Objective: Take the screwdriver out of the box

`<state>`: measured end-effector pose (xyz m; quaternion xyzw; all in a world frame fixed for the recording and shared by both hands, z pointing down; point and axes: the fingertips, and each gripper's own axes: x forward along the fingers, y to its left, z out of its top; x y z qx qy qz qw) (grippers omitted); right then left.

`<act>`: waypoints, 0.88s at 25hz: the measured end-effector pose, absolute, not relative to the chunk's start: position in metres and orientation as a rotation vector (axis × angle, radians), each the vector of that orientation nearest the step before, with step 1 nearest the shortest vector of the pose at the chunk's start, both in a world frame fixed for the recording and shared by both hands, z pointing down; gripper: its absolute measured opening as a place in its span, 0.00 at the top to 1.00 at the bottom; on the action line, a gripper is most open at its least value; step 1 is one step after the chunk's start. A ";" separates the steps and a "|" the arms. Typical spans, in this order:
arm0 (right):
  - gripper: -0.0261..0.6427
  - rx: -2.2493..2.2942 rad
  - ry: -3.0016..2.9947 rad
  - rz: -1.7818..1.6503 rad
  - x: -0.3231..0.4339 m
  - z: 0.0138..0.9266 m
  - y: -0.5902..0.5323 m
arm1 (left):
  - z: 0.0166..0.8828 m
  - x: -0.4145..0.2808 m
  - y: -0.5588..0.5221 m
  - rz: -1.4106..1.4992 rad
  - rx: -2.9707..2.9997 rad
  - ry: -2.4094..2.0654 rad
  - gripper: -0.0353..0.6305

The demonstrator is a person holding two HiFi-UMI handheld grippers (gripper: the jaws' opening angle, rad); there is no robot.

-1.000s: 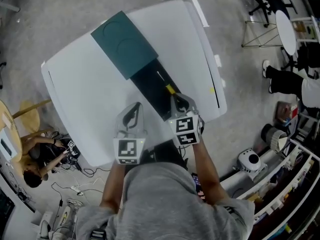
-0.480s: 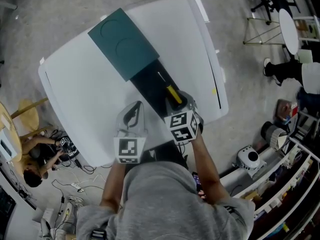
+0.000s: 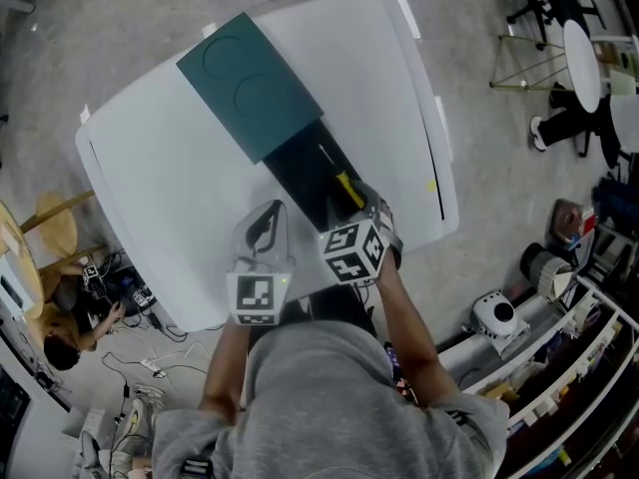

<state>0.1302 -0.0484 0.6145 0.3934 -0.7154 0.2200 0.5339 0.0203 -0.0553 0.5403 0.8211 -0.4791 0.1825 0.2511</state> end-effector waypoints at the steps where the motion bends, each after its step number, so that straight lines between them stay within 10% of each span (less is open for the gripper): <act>1: 0.68 0.941 -1.700 0.522 0.131 0.615 -0.049 | 0.541 0.020 -0.056 0.498 2.235 -1.303 0.93; 22: 0.73 0.891 -1.661 0.519 0.128 0.627 -0.046 | 0.542 0.021 -0.057 0.504 2.214 -1.333 0.93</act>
